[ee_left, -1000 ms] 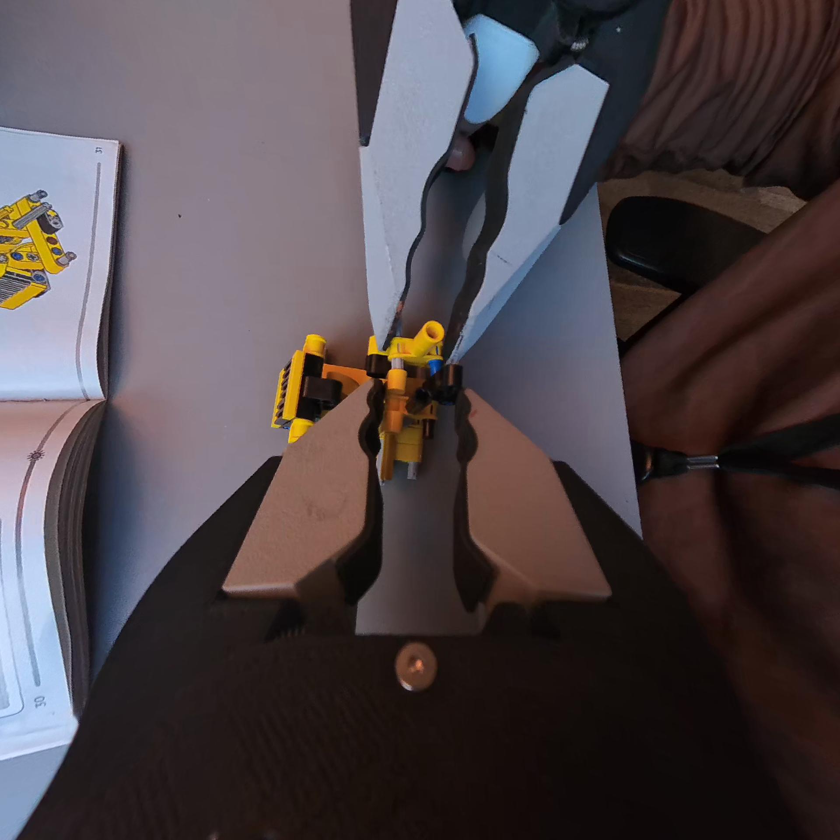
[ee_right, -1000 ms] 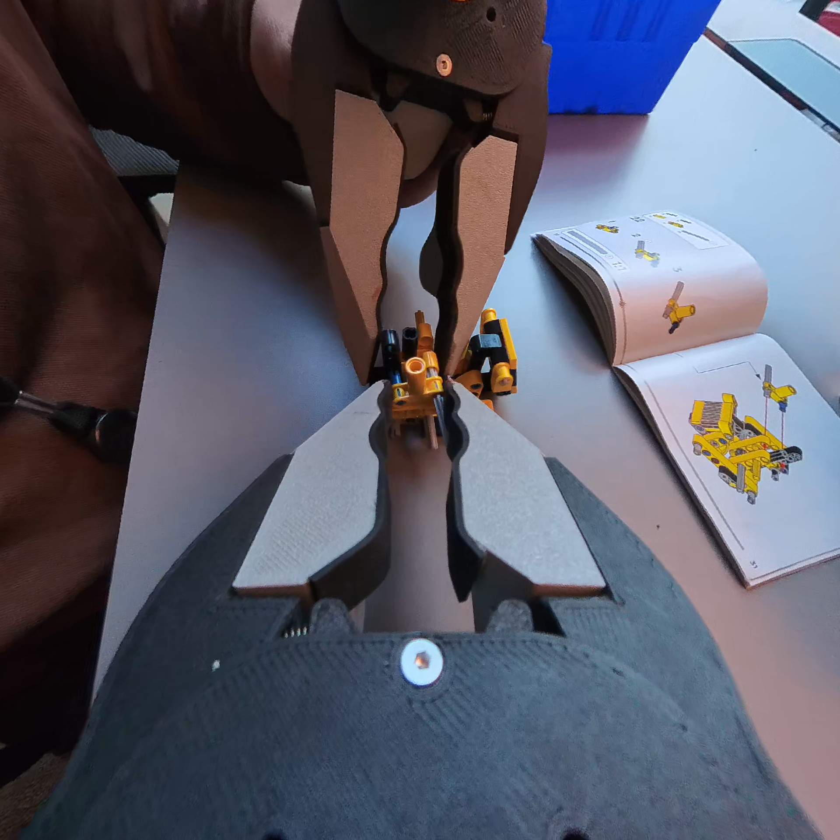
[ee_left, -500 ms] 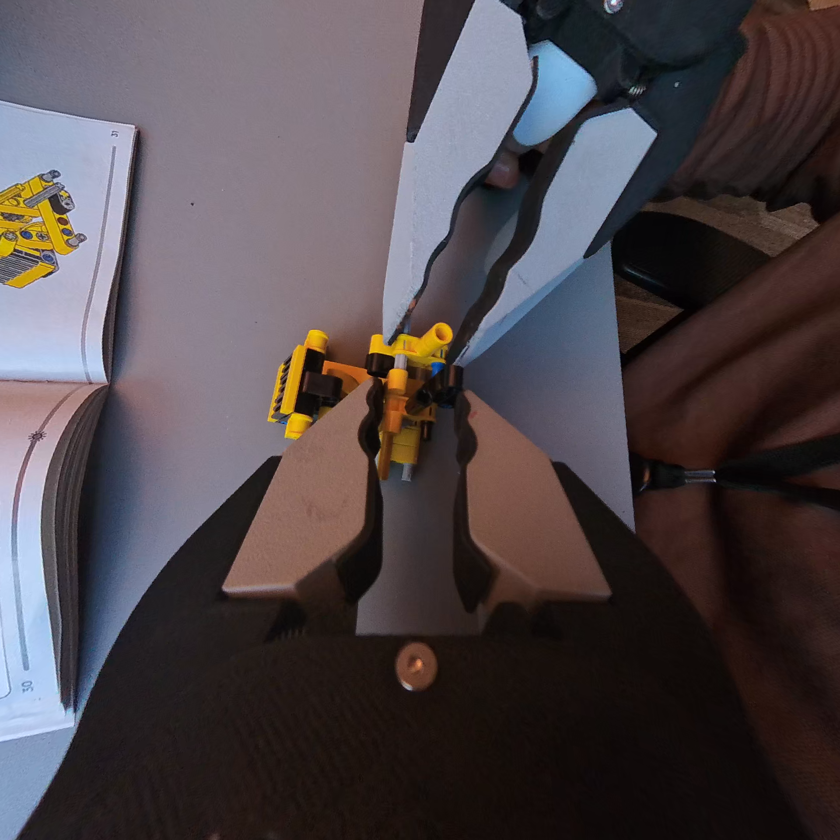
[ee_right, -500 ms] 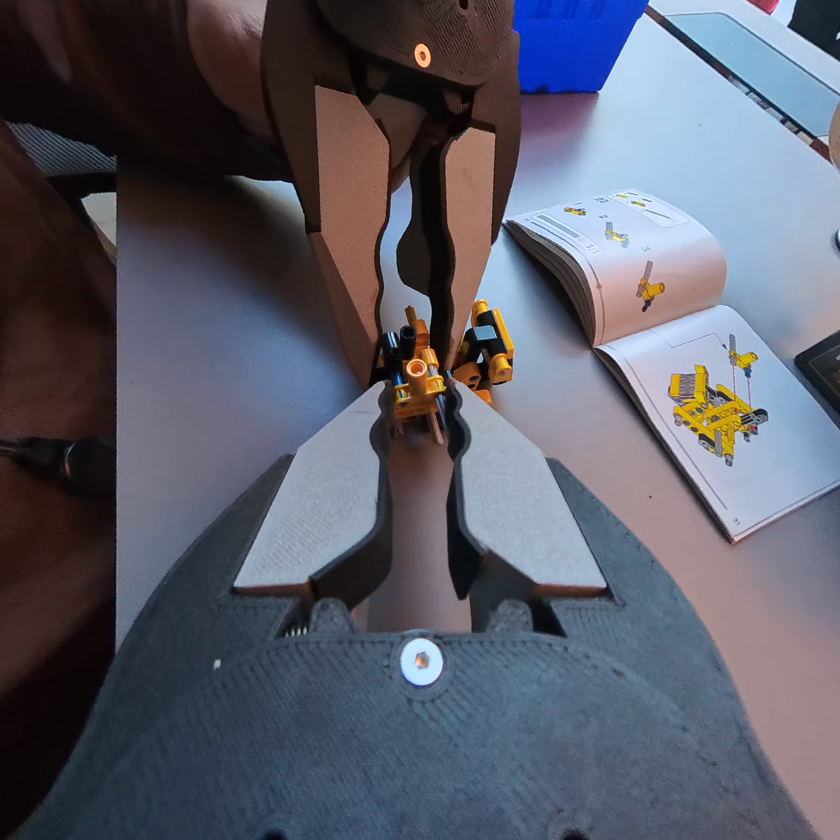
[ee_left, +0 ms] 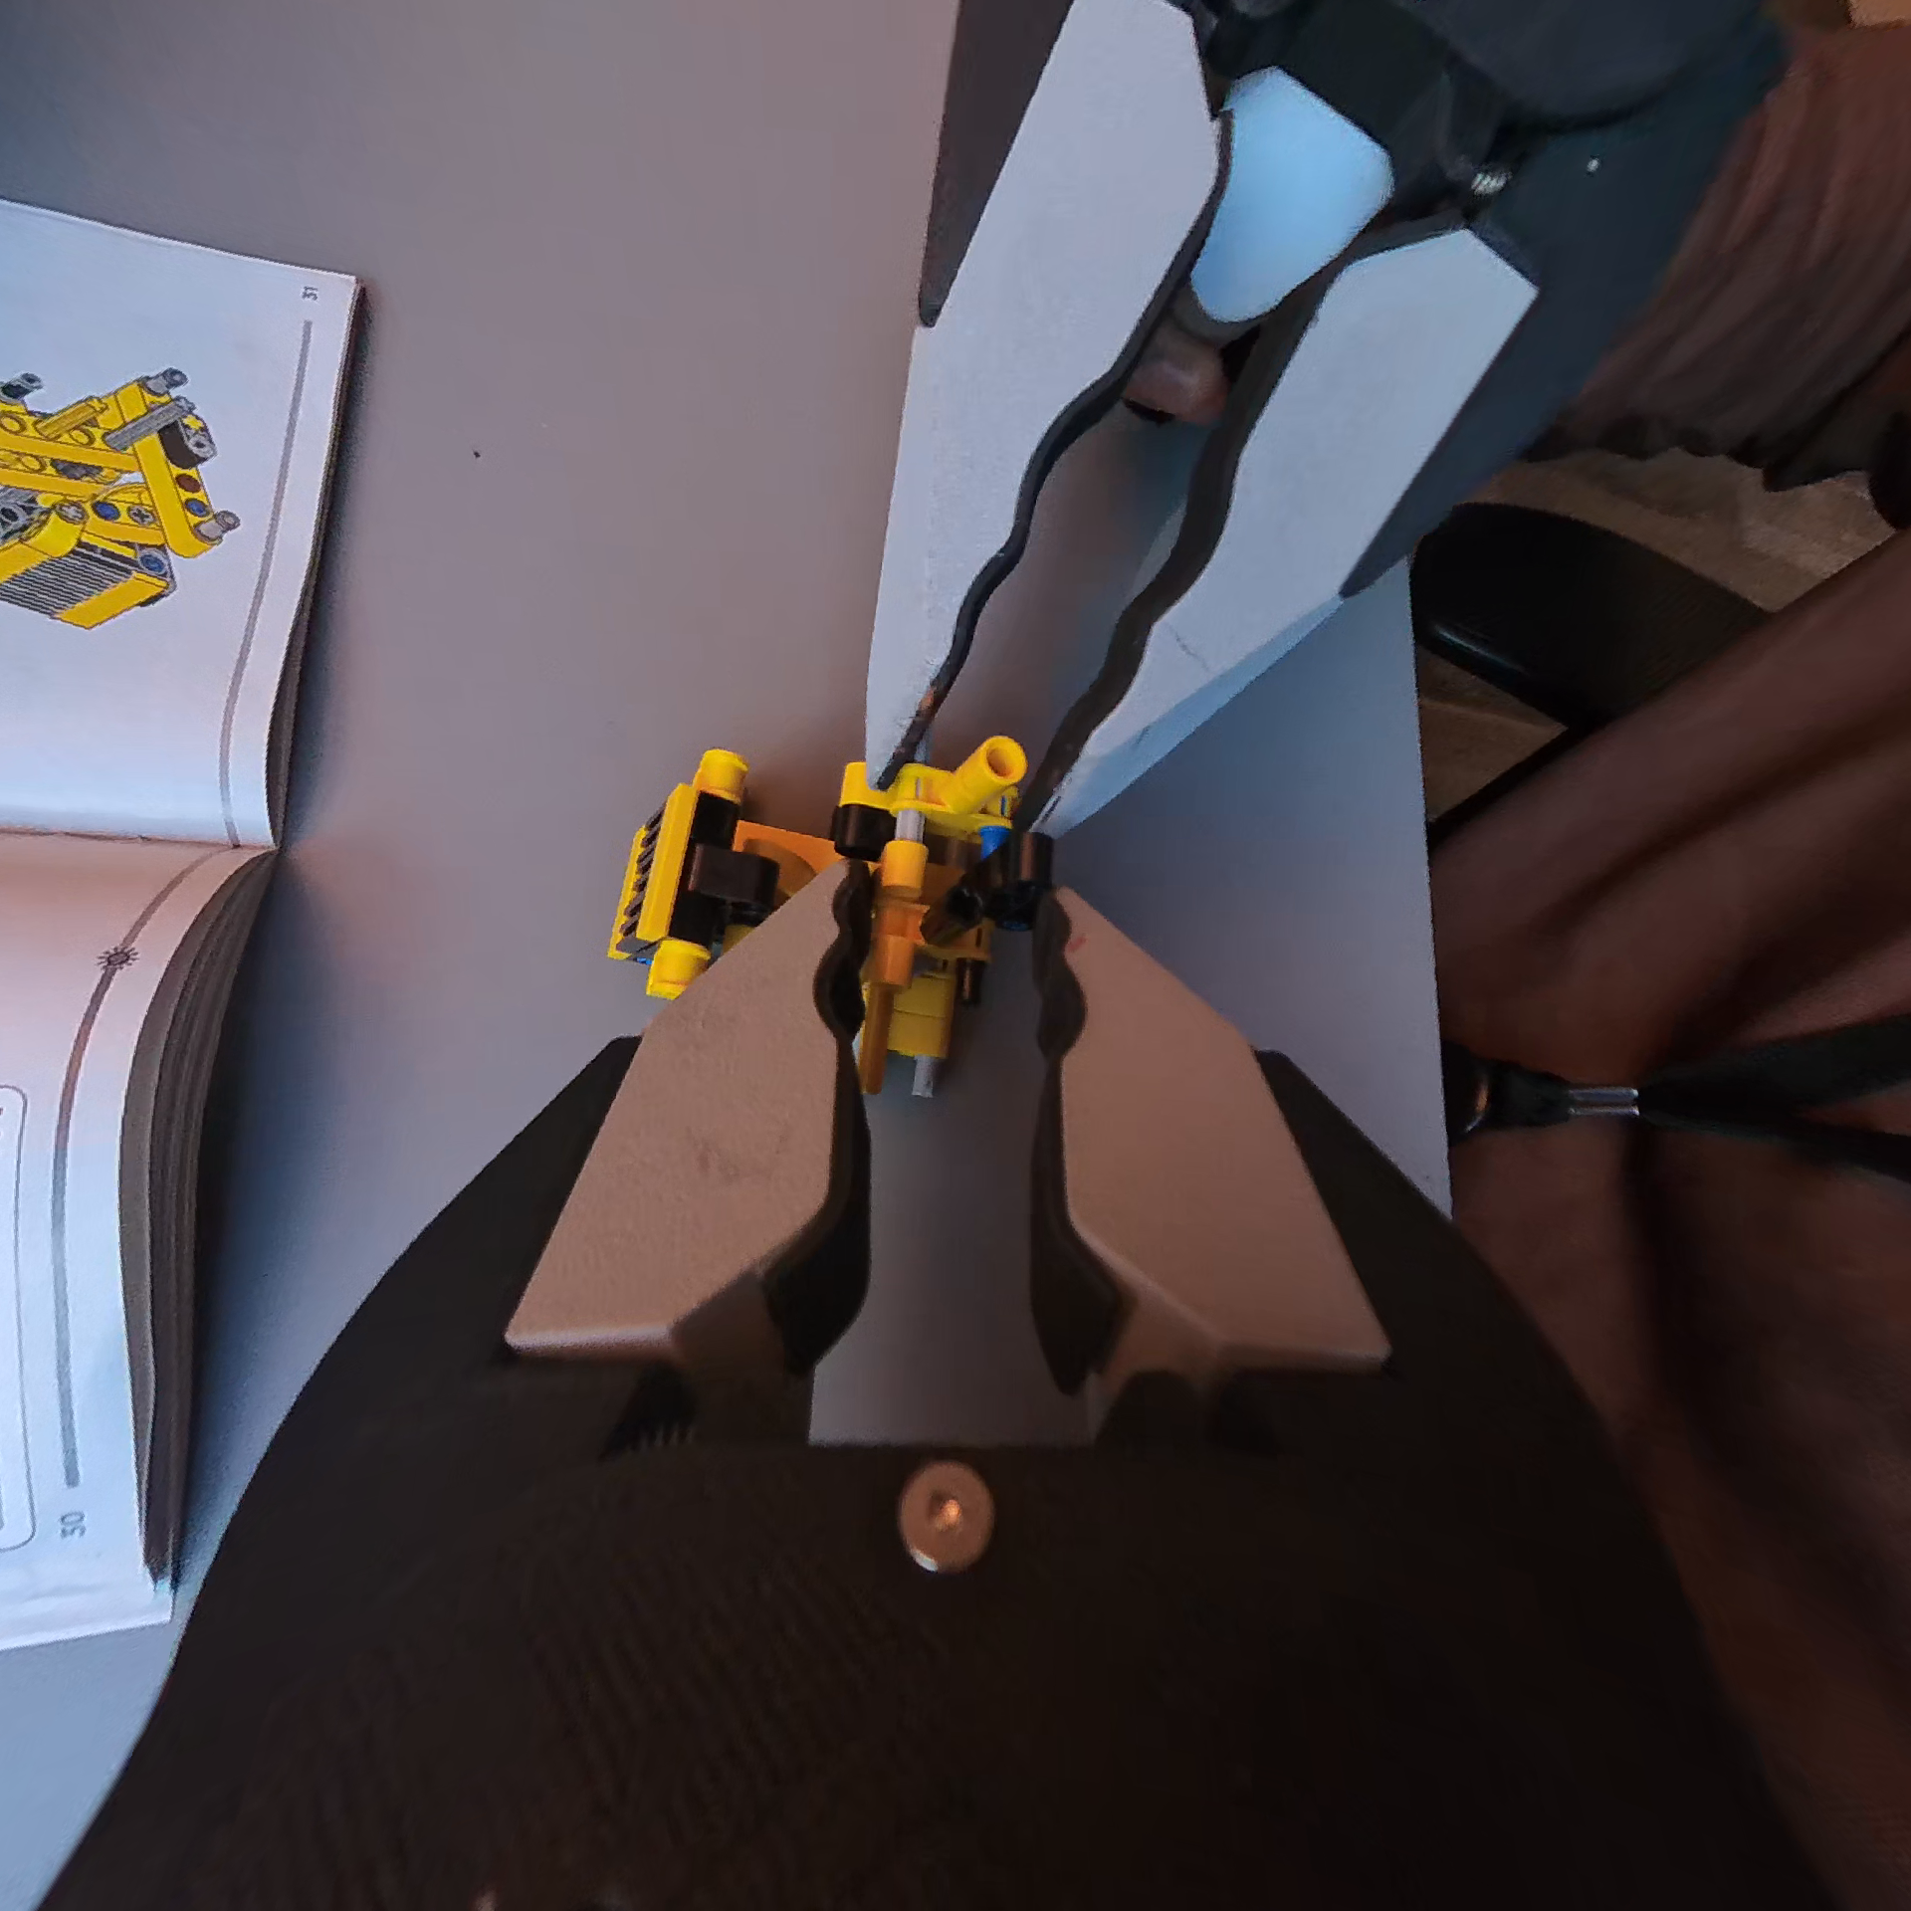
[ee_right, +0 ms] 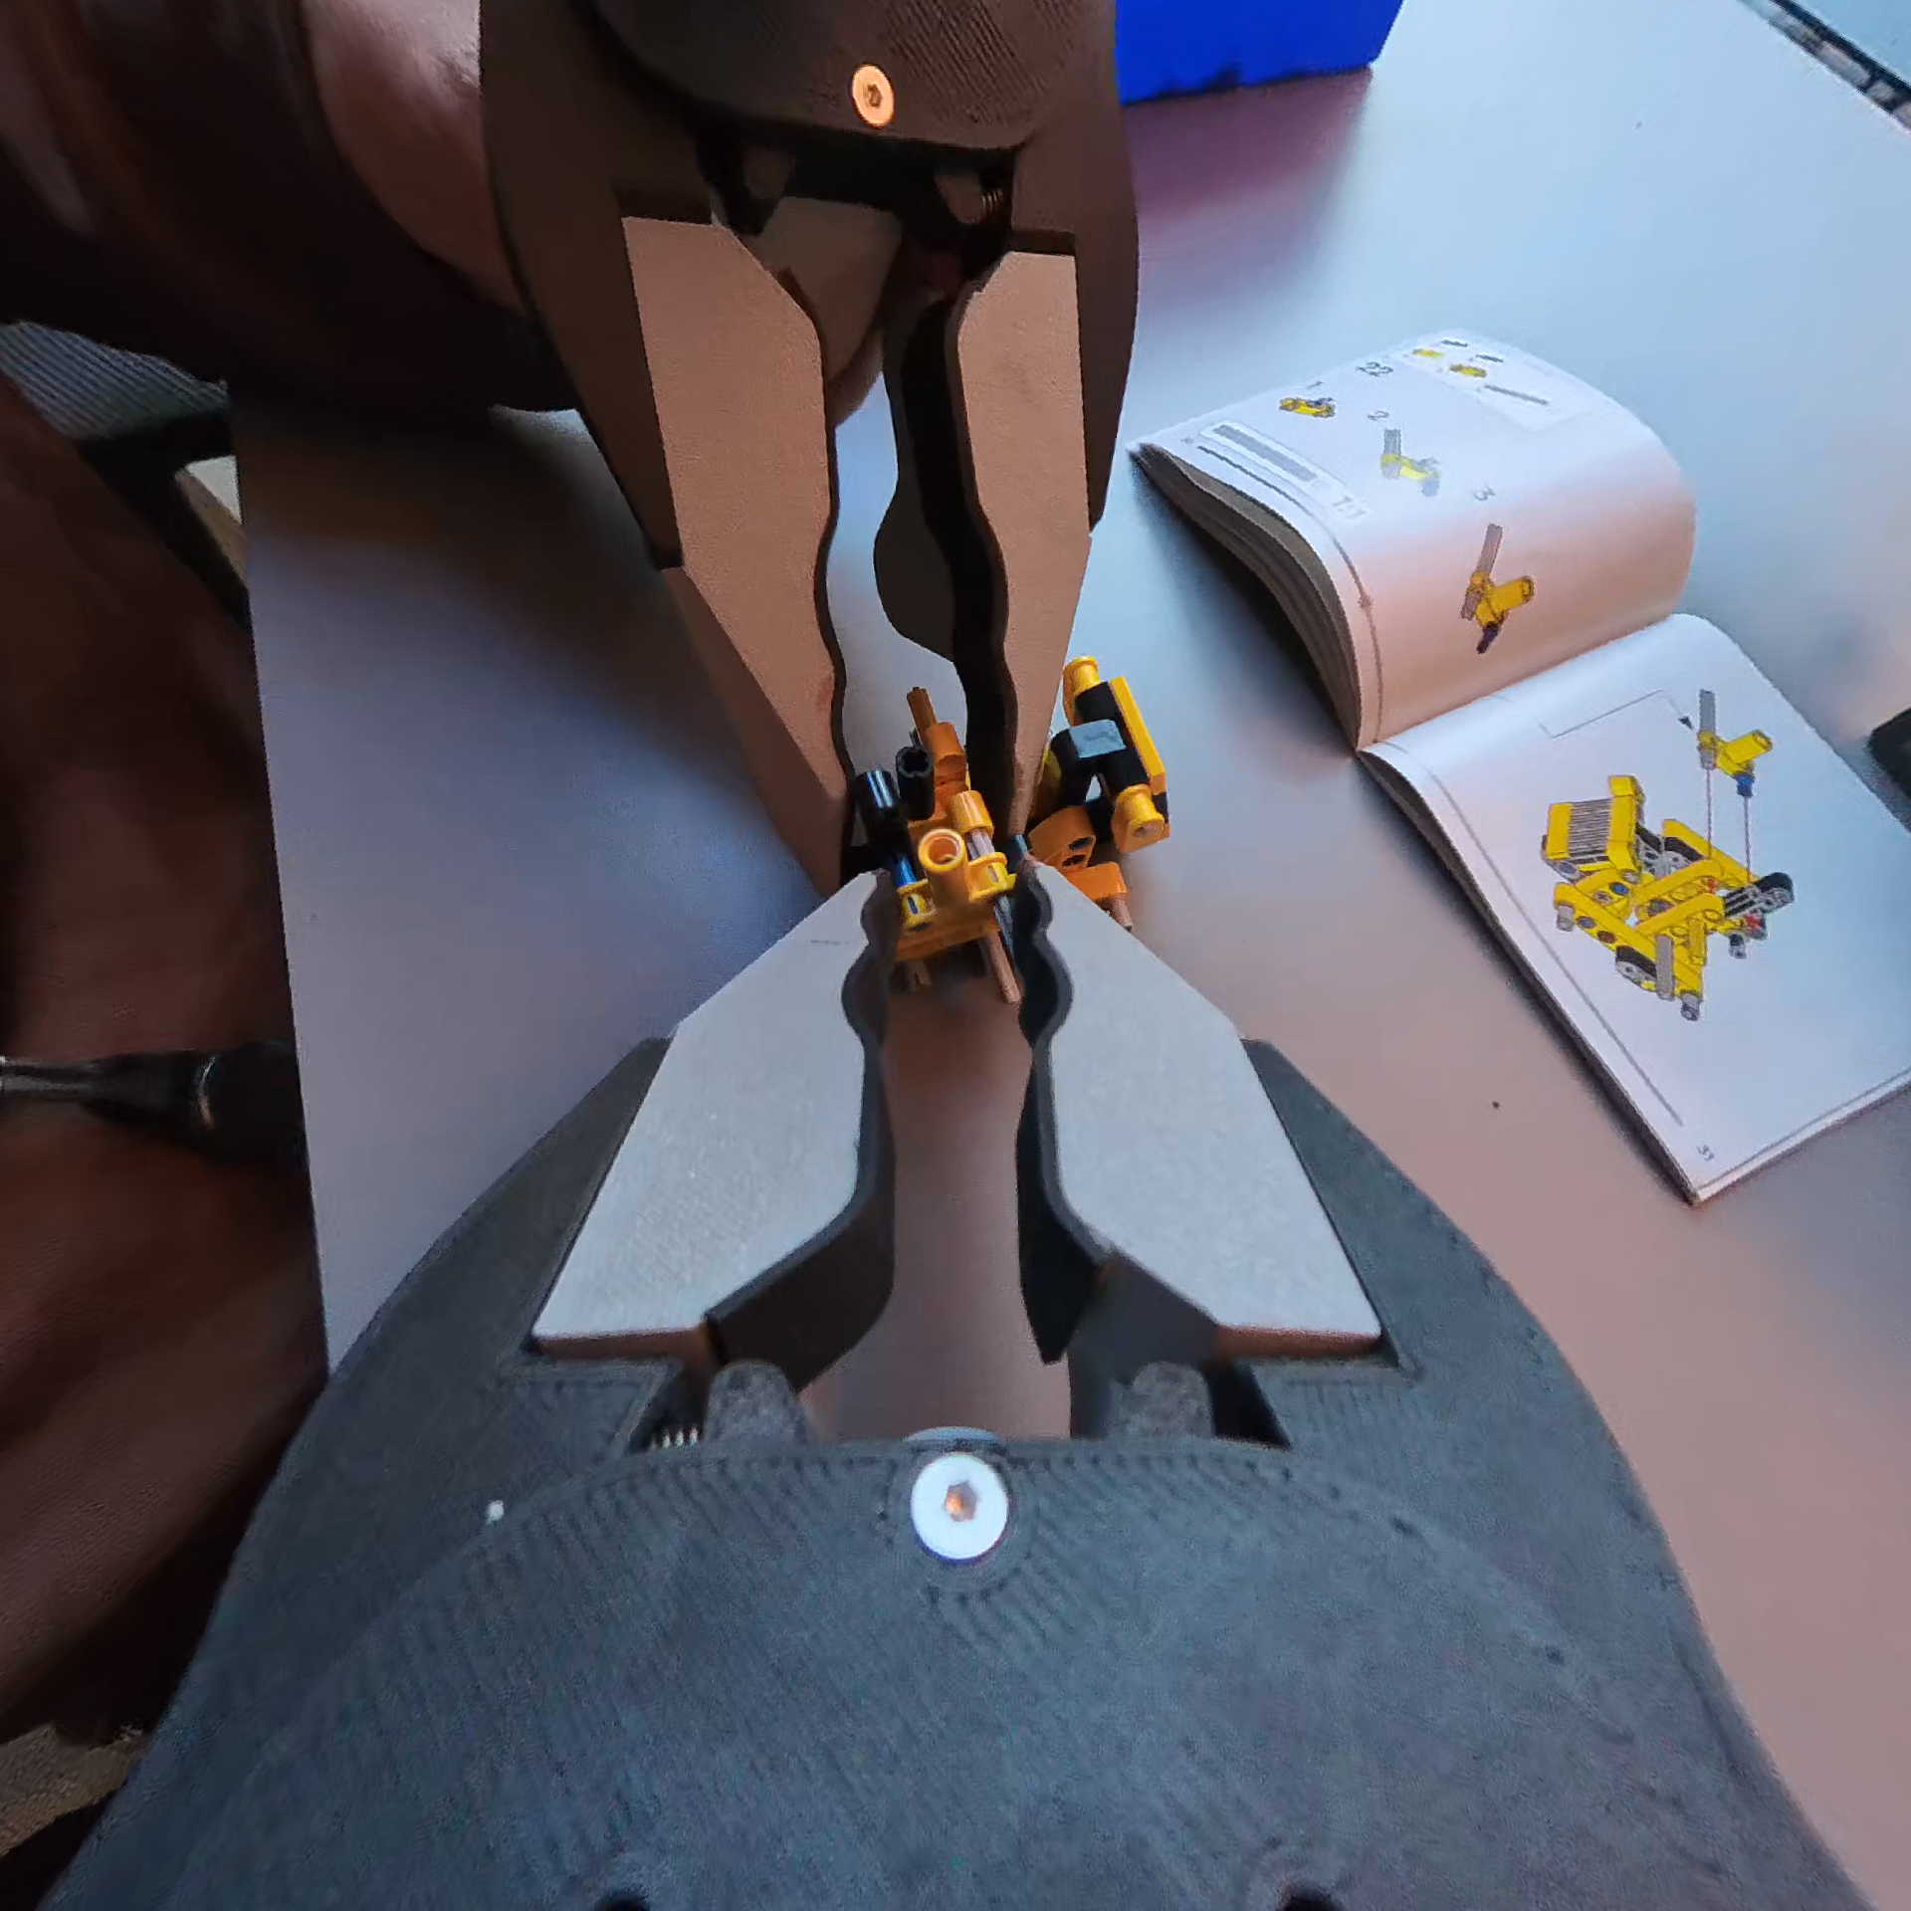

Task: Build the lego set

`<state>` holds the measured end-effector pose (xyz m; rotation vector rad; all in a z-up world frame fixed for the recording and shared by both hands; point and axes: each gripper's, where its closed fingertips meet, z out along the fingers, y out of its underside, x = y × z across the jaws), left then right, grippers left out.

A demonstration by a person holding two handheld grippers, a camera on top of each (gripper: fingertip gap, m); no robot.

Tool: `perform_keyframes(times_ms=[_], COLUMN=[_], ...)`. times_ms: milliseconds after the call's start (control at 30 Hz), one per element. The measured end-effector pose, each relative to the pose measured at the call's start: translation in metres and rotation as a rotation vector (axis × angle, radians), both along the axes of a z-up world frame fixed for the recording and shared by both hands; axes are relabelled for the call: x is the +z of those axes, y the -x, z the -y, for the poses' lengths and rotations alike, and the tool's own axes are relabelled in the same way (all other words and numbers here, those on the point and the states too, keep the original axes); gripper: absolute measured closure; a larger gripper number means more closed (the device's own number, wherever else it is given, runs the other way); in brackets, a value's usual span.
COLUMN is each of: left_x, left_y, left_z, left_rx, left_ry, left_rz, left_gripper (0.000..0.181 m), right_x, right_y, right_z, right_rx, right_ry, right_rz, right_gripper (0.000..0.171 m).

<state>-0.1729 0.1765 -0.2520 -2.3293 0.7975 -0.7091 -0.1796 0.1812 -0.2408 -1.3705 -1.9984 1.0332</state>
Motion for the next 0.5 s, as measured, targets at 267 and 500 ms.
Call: perform_keyframes(times_ms=[267, 500], left_x=[-0.0002, -0.0001], left_y=[0.0015, 0.0020], left_z=[-0.0001, -0.0007], left_rx=[0.006, 0.008], left_ry=[-0.002, -0.013], left_rz=[-0.012, -0.009], left_gripper=[0.153, 0.153], right_x=[0.0018, 0.0016], right_y=[0.0022, 0.0025], right_z=[0.0003, -0.0006], right_rx=[-0.033, -0.012], right_ry=[-0.144, -0.001], right_rz=[-0.047, -0.053], right_gripper=[0.153, 0.152])
